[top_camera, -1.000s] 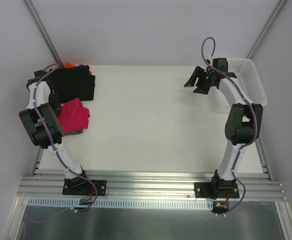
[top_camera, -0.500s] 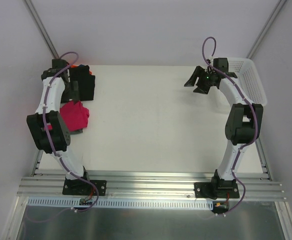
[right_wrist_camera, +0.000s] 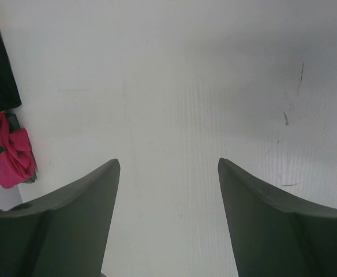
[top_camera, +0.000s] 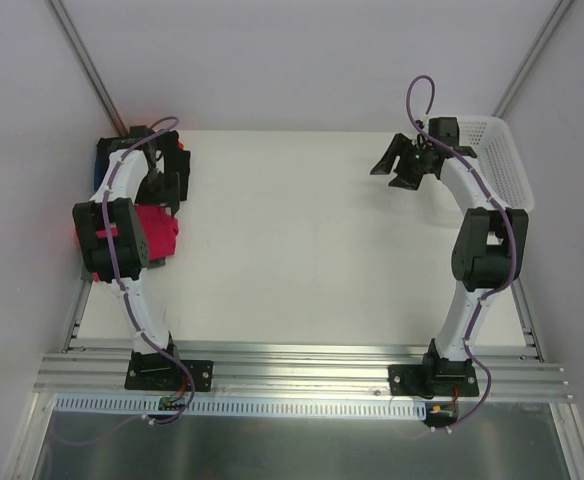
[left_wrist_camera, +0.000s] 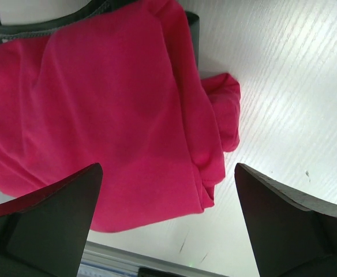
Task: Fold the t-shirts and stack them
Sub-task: Neatly place the folded tshirt to the corner
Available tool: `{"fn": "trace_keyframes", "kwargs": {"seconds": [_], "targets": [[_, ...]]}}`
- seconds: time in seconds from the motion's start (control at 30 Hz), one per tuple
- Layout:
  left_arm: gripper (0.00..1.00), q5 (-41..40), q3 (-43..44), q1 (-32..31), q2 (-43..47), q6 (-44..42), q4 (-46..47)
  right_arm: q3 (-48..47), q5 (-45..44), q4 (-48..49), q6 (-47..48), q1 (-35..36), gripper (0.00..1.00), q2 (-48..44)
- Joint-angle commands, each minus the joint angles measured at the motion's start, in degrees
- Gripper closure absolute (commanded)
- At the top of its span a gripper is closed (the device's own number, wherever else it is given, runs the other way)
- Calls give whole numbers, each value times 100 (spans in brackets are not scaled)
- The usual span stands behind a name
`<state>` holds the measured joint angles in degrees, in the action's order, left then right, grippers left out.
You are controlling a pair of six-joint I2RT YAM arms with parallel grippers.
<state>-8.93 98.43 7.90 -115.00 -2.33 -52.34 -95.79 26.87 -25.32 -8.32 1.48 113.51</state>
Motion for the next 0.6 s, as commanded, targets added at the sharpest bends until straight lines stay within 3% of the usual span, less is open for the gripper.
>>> {"fn": "trace_keyframes", "kwargs": {"seconds": [0.0,0.57], "targets": [[1,163,395,1,-179,48,-136,104,-68,71,119,-121,27,-470],[3,1095,686,80,-1077,224,-356,157,-402,-69,339,-130,26,-401]]}}
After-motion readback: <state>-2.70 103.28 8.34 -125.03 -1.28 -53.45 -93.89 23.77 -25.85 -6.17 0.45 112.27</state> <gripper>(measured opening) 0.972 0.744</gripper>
